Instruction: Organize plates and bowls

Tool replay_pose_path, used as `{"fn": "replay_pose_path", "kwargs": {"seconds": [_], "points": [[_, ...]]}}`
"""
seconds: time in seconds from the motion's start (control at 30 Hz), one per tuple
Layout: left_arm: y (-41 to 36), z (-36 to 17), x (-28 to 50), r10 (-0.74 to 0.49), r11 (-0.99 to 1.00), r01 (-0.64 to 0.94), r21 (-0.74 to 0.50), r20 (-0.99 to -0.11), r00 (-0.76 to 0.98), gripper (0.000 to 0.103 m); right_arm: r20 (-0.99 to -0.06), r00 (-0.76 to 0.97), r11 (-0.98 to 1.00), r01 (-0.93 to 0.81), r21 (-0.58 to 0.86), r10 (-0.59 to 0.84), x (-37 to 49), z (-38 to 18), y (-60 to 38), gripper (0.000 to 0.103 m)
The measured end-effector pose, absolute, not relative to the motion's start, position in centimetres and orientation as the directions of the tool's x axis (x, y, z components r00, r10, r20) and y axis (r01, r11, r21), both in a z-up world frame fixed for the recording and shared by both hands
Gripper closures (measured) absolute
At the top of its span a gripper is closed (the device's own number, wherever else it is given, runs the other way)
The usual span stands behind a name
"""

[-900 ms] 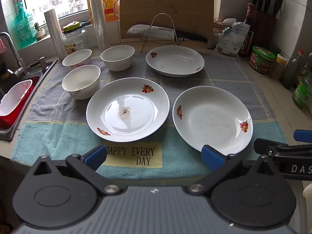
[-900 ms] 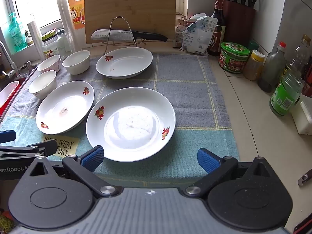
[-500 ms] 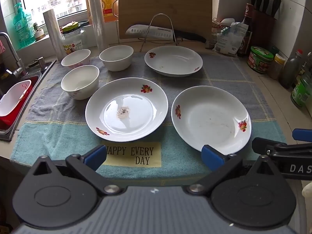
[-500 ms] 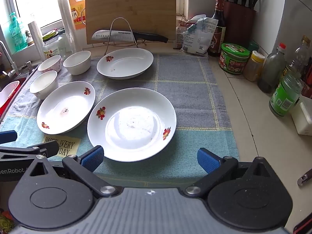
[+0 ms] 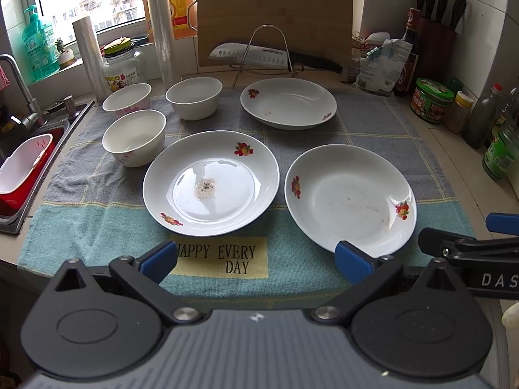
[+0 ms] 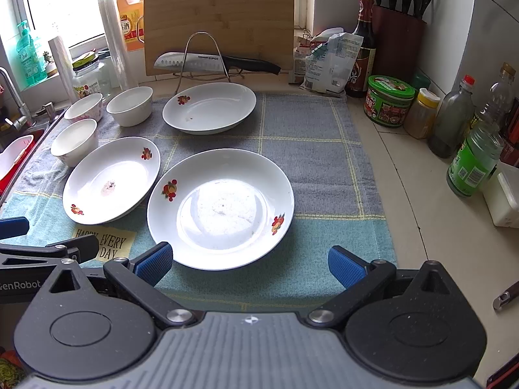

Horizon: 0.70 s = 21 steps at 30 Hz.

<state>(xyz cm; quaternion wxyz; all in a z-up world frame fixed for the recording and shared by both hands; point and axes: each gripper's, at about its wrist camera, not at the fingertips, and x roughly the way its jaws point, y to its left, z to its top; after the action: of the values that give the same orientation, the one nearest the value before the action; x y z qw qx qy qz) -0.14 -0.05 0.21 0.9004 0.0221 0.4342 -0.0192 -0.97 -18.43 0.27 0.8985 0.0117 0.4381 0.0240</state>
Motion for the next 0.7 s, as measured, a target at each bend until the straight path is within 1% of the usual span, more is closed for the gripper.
{"fn": "replay_pose_path", "kwargs": {"seconds": [0.7], "points": [[0.06, 0.53, -0.2, -0.016, 0.998, 0.053, 0.022, -0.781, 0.624, 0.001, -0.782, 0.621, 0.999, -0.034, 0.038, 0.051, -1.06, 0.46, -18.38, 0.0]]}}
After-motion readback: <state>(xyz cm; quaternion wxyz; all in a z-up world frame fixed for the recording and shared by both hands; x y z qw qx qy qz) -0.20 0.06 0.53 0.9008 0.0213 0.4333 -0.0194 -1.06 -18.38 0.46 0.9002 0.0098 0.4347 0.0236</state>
